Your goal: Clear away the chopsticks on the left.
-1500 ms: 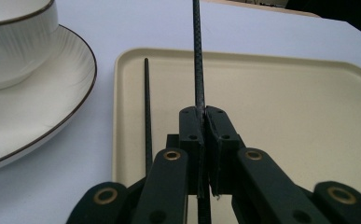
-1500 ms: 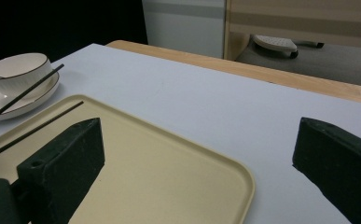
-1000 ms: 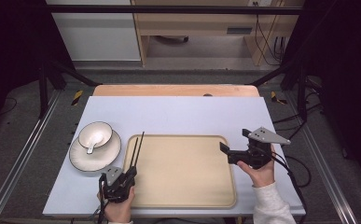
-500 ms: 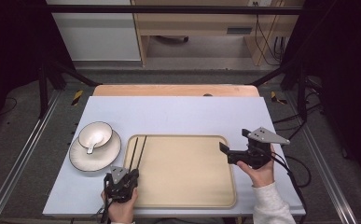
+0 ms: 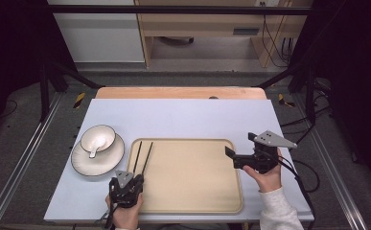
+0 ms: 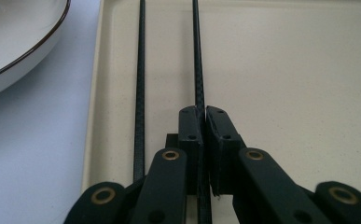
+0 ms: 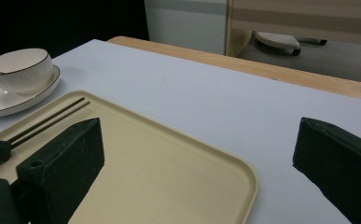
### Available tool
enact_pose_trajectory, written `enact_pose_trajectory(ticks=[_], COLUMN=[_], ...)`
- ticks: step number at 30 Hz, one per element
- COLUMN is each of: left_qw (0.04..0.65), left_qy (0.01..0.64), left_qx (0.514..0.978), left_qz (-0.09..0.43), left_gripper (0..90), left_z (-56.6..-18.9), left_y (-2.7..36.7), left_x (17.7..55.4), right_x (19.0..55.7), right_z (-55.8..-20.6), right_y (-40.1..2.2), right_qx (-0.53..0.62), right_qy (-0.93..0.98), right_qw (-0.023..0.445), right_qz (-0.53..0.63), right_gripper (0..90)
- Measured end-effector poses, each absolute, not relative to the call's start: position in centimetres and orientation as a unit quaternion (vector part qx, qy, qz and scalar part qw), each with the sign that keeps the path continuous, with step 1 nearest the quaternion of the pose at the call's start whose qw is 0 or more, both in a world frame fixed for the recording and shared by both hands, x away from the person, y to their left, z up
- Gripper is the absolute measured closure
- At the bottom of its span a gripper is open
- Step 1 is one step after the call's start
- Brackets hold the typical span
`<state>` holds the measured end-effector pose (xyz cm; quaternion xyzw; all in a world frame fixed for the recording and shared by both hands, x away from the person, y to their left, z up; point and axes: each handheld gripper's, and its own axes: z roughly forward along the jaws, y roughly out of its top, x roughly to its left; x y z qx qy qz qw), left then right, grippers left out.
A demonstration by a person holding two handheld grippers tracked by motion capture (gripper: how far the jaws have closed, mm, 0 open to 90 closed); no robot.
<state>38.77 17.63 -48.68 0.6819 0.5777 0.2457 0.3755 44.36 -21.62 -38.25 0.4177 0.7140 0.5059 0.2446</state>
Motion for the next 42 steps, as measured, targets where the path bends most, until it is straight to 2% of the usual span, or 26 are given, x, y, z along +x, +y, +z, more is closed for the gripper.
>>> enact_pose_trajectory(ticks=[8, 13, 19, 25, 32, 42], left_qw=[0.381, 0.406, 0.447, 0.466, 0.457, 0.453], left_qy=[0.573, 0.548, 0.5, 0.449, 0.391, 0.386], left_qx=[0.685, 0.692, 0.706, 0.727, 0.762, 0.768], left_qz=[0.24, 0.236, 0.227, 0.229, 0.24, 0.236], left_gripper=[81.7, 76.1, 61.1, 39.1, 21.7, 18.7], left_z=[-48.4, -47.1, -44.8, -42.0, -39.6, -39.9], left_y=[17.7, 18.2, 18.6, 19.4, 20.6, 23.2], left_x=[38.8, 38.8, 39.6, 40.6, 41.5, 41.5], right_x=[44.3, 44.2, 44.1, 44.0, 43.8, 43.8], right_z=[-38.1, -38.1, -37.8, -37.7, -37.5, -37.4], right_y=[-21.8, -21.9, -22.1, -22.2, -22.5, -22.8], right_qx=[0.418, 0.419, 0.419, 0.42, 0.422, 0.423], right_qy=[0.713, 0.71, 0.708, 0.704, 0.701, 0.699], right_qw=[0.247, 0.25, 0.252, 0.254, 0.254, 0.257], right_qz=[0.507, 0.508, 0.51, 0.513, 0.515, 0.516], right_gripper=[2.2, 2.1, 2.1, 2.0, 1.9, 1.9])
